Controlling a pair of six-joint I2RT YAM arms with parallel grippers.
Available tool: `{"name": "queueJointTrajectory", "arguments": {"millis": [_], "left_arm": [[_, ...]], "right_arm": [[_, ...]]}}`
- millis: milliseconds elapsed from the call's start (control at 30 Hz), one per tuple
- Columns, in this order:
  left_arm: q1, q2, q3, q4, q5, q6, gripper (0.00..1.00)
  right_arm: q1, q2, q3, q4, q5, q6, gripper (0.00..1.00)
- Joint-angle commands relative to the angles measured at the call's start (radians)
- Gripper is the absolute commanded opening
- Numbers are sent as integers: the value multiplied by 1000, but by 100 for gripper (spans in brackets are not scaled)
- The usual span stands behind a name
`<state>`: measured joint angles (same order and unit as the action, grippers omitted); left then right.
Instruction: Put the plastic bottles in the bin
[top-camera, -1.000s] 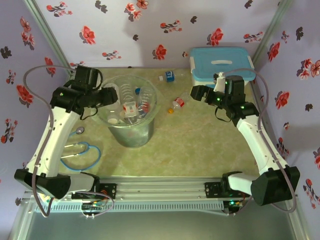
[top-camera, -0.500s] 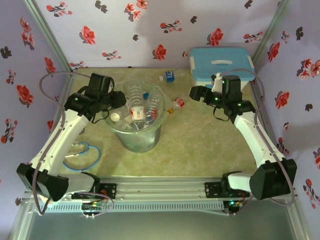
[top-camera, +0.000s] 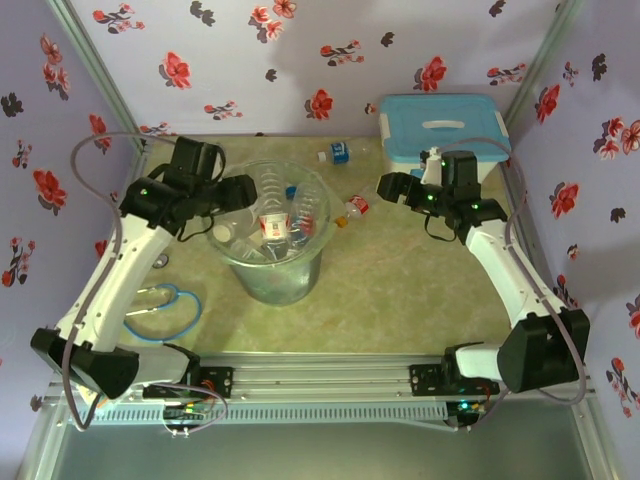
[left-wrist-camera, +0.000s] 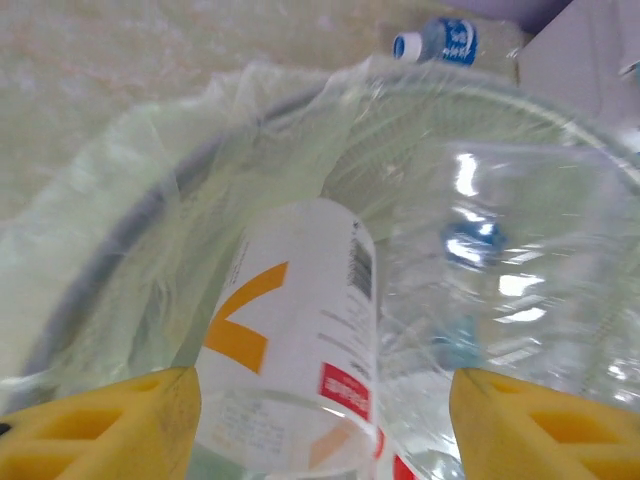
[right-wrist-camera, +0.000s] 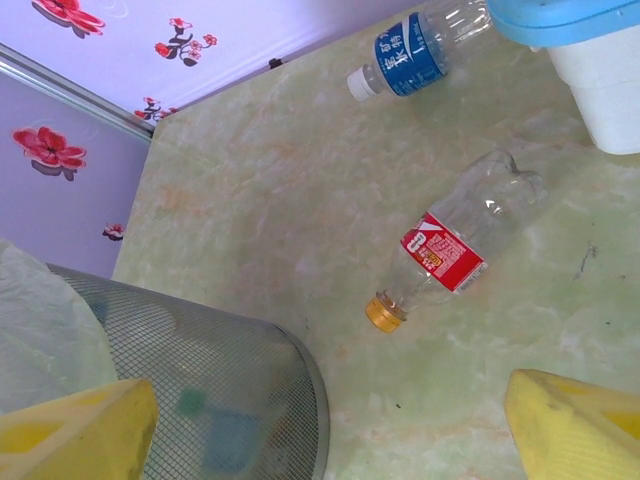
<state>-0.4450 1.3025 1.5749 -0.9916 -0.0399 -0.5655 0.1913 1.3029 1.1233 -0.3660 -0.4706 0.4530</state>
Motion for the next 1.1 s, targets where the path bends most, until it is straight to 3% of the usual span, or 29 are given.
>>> {"name": "queueJointTrajectory", "arguments": {"millis": [0,267,600,733,933,1067], "left_arm": [[7,-40,53,-101,-29,48,66],[6,-88,-80,-63,-3,14,45],[7,-63,-191,44,41,-4,42],[15,-65,-118,18,30,21,45],[23,-69,-4,-17,-3,67,66],[23,-76,13,2,0,84,74]], "right_arm": [[-6,9,14,6,-1,7,90],[-3,68,21,-50,104,27,87],[38,204,-19,80,186,155,82],[75,267,-60,222,251,260,80],[124,390,-100,421,365,418,80],[132,454,-87,463,425,456,84]]}}
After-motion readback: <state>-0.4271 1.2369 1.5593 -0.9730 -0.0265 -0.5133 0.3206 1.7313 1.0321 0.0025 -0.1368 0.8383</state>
